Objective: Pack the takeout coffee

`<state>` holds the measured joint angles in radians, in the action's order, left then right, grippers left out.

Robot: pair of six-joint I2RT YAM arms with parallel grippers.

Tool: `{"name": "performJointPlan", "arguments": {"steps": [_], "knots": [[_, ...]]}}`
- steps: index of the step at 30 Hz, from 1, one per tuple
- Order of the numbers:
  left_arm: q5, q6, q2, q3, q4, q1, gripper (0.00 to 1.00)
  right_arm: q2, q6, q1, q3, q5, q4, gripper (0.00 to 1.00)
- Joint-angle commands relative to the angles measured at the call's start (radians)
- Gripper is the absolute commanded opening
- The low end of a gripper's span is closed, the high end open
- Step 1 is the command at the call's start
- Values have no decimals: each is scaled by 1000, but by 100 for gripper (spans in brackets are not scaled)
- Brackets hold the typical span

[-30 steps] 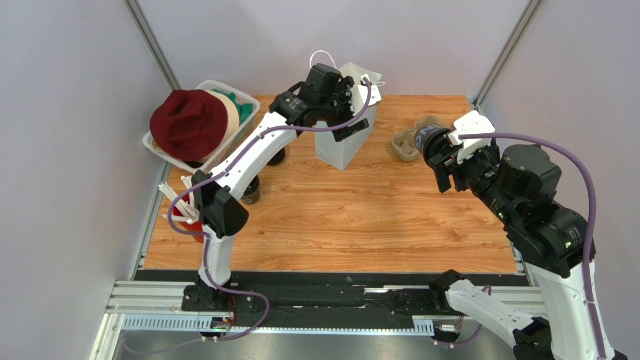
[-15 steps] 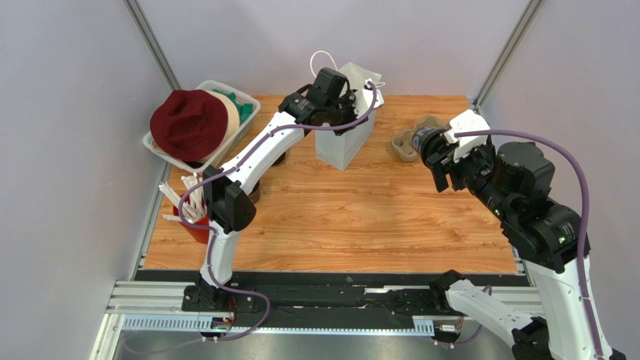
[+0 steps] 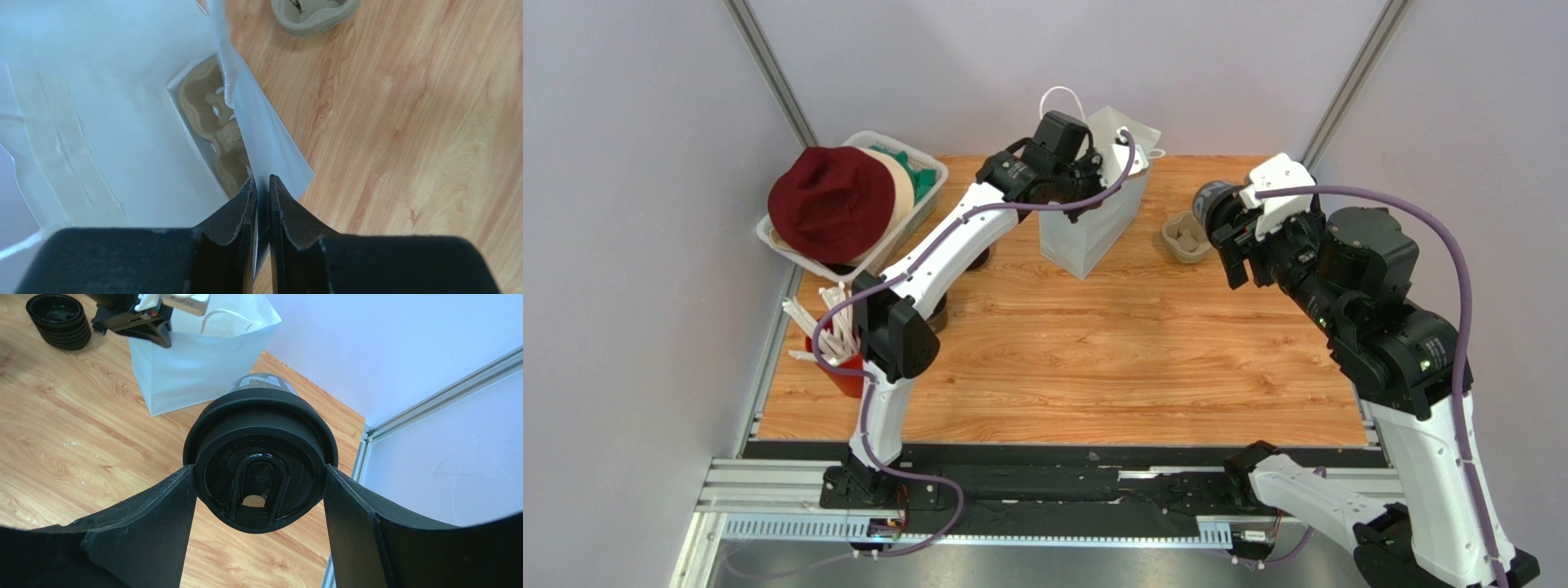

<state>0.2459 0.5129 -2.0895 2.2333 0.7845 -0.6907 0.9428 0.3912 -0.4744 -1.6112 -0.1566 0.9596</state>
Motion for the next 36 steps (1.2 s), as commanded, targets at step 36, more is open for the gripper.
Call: {"name": "performJointPlan", "arguments": {"steps": [36], "knots": [[-8, -163, 614, -629, -27, -194, 16, 211, -172, 42, -122, 204, -59, 31]]}}
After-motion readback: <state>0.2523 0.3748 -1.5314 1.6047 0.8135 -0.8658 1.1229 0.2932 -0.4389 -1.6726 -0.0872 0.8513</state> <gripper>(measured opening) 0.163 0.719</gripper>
